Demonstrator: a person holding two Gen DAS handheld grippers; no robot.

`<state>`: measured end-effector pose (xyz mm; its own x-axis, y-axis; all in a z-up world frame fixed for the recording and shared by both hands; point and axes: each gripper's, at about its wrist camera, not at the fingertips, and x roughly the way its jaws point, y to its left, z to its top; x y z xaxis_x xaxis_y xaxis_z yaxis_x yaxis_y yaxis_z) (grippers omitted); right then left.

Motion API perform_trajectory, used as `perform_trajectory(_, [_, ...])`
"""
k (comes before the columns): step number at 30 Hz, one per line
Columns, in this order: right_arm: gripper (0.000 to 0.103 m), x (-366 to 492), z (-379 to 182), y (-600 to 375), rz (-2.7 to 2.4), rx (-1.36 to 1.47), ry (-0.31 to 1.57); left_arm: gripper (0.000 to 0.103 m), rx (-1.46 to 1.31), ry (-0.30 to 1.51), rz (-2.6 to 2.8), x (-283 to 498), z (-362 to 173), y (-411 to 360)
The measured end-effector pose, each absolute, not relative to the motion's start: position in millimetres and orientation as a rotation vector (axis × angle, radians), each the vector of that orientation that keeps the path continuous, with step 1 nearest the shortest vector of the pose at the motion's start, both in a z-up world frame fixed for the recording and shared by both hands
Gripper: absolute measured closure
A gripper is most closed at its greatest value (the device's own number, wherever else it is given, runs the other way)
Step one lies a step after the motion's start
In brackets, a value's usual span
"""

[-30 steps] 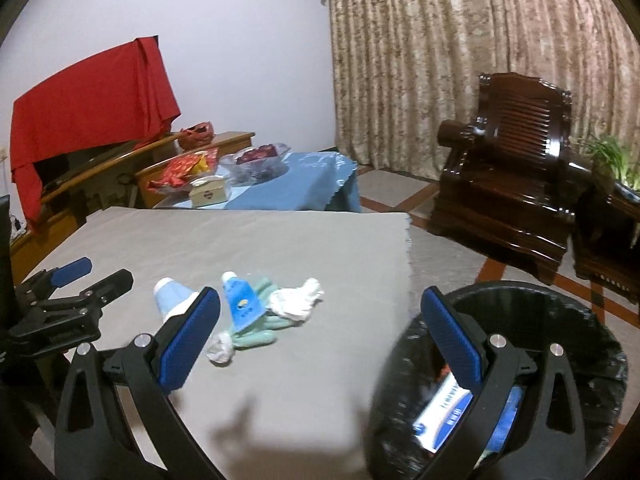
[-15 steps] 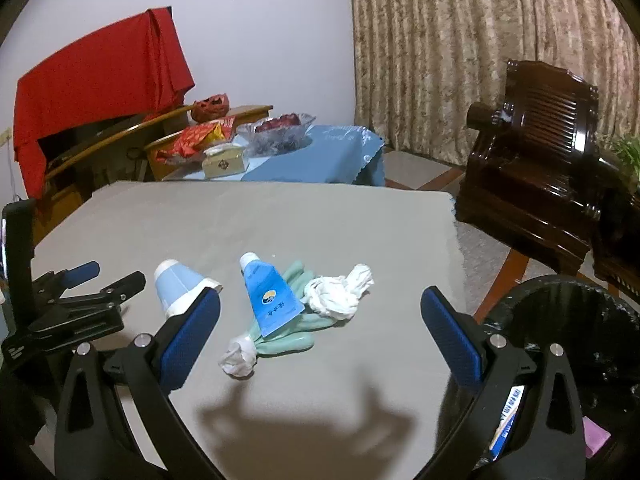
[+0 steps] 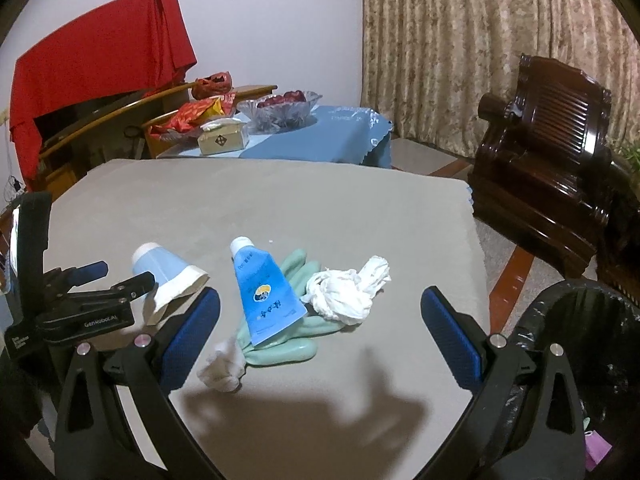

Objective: Collect trash
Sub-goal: 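Grasp the white paper cup with the left tool while the right grasps the white cloth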

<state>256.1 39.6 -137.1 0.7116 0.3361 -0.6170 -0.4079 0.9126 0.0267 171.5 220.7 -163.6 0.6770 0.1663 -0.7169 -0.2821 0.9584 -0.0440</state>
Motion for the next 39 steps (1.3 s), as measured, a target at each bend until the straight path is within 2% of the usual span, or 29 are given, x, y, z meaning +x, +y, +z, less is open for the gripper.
perform_trajectory(11, [0.005,271.3,-154.0,46.5,0.426,-0.121,0.689,0.015,-0.203,0.849,0.208,193.0,-178.4,220.3])
perform_trajectory(18, [0.005,274.2,-156.4,47.8,0.423,-0.117,0.693,0.038,-0.276,0.854,0.175,200.9,-180.4,219.7])
perform_trajectory(25, [0.005,280.0,-160.2,45.2,0.420,-0.114,0.698,0.049,-0.282,0.828,0.196,197.5,-171.9,216.3])
perform_trajectory(31, [0.005,281.3,-161.1,45.3,0.418,-0.116,0.700,0.053,-0.281,0.781,0.188,191.6,-159.9,209.1])
perform_trajectory(39, [0.005,288.7,-164.2,35.8,0.393,-0.092,0.700,0.054,-0.294,0.735,0.162,181.5,-147.5,204.5])
